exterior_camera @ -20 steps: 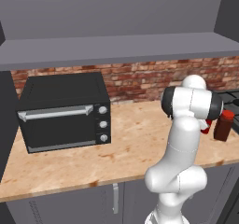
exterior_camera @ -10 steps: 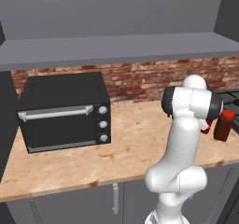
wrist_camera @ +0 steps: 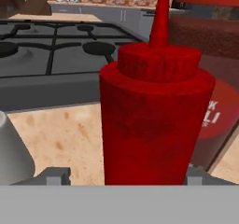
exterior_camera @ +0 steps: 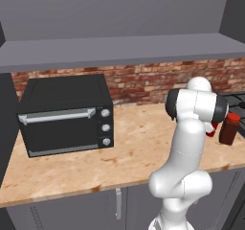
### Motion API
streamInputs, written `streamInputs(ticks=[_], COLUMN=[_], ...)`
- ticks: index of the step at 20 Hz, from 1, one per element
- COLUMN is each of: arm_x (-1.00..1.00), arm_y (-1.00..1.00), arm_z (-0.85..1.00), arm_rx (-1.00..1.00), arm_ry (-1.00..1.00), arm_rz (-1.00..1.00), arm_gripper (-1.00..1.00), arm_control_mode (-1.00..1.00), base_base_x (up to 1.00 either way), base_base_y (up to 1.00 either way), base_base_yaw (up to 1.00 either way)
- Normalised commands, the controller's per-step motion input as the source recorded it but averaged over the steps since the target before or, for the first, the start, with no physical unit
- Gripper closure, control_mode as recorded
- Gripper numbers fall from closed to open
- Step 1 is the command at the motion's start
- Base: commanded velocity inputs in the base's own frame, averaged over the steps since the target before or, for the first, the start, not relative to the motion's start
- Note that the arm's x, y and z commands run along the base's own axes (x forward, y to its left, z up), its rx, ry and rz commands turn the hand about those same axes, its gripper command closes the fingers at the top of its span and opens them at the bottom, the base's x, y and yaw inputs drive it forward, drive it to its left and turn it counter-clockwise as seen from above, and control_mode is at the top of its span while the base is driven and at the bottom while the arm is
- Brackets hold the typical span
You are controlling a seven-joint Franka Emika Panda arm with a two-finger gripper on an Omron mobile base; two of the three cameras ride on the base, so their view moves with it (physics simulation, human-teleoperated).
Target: Collect the paprika, ketchup, and shaker from the cabinet and place them next to the stove.
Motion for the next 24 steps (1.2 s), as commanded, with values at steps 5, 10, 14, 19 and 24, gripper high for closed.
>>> streamInputs(ticks=[5, 10, 14, 19, 24], arm_x=[0.00, 0.00, 0.00, 0.00, -0.27], arm_y=[0.10, 0.20, 0.27, 0.29, 0.27], arm_z=[-0.03, 0.00, 0.00, 0.00, 0.00], arm_rx=[0.00, 0.00, -0.01, -0.01, -0.01], arm_ry=[0.00, 0.00, 0.00, 0.00, -0.04], arm_rz=[0.01, 0.00, 0.00, 0.00, 0.01], arm_gripper=[-1.00, -1.00, -1.00, -1.00, -1.00], arm_control_mode=[-1.00, -1.00, -1.00, -1.00, -1.00], base_base_x=[0.00, 0.00, 0.00, 0.00, 0.00], base_base_y=[0.00, 0.00, 0.00, 0.00, 0.00], base_base_yaw=[0.00, 0.00, 0.00, 0.00, 0.00])
